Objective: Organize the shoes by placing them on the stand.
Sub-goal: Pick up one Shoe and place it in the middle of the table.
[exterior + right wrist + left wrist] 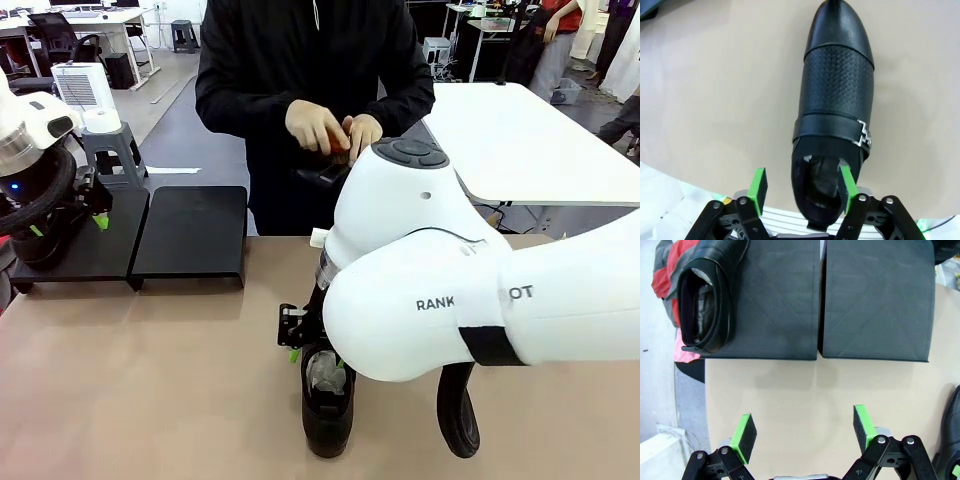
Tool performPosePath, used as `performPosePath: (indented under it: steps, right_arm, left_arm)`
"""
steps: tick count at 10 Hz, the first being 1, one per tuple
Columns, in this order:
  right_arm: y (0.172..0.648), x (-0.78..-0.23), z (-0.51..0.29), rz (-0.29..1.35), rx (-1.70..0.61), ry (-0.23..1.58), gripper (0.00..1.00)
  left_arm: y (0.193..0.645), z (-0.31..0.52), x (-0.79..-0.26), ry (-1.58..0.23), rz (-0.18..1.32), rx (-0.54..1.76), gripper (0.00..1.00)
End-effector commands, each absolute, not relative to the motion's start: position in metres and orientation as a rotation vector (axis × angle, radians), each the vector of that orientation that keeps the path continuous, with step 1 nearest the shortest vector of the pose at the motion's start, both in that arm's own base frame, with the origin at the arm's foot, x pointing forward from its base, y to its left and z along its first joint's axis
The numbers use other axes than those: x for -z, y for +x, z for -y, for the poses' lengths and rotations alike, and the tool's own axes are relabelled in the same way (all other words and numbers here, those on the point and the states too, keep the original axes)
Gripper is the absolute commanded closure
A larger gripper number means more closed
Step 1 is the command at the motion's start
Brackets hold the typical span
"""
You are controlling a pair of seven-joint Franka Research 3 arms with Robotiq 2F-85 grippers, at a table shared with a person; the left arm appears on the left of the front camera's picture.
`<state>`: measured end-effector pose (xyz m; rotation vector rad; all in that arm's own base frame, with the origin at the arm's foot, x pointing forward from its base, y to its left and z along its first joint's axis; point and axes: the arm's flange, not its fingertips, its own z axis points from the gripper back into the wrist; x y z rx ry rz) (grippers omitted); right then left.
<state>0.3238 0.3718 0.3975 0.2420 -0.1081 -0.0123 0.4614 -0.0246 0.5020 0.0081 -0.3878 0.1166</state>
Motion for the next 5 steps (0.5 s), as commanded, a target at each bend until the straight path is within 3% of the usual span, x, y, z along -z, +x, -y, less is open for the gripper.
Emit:
performPosePath:
  steps: [1, 5]
  right_arm:
    - [0.303, -0.417, -0.347, 0.094, -0.023, 0.308, 0.0]
    - [0.317, -0.409, -0.369, 0.11, 0.006, 0.266, 0.0]
  left_arm:
    - [0.46, 0.023, -0.502, 0.024, 0.395, -0.111, 0.0]
    - [0.46, 0.023, -0.502, 0.024, 0.395, -0.111, 0.0]
